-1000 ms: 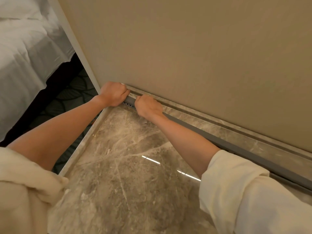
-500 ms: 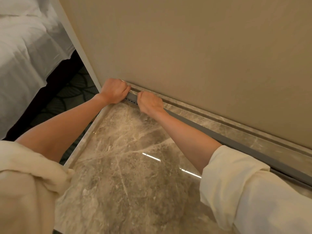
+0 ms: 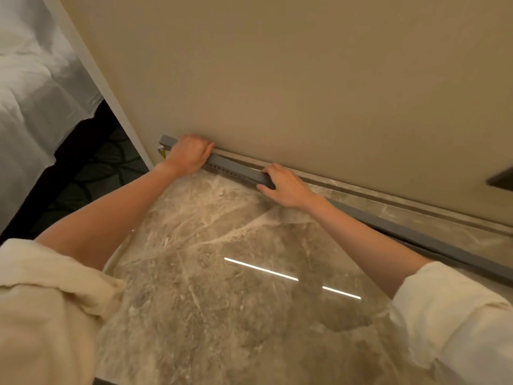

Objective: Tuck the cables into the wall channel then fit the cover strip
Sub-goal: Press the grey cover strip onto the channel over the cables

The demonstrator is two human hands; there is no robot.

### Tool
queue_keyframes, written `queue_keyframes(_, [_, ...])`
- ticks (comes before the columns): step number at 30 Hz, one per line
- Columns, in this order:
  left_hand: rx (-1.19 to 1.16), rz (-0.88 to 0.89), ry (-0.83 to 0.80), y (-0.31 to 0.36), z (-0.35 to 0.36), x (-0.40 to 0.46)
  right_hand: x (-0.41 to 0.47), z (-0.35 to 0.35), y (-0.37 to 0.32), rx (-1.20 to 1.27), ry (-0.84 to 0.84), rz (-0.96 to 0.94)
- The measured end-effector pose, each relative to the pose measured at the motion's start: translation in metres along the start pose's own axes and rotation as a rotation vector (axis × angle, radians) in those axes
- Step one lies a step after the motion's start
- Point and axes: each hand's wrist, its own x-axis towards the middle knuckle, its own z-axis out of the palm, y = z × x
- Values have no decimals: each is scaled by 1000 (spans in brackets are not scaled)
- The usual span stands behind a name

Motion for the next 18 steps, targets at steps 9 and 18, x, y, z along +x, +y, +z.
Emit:
queue_keyframes(9, [-97, 289, -17, 114, 29, -13, -130, -26, 81, -38, 126, 170])
queue_keyframes(18, [-73, 464, -130, 220, 50, -13, -242, -35, 160, -131, 153, 433])
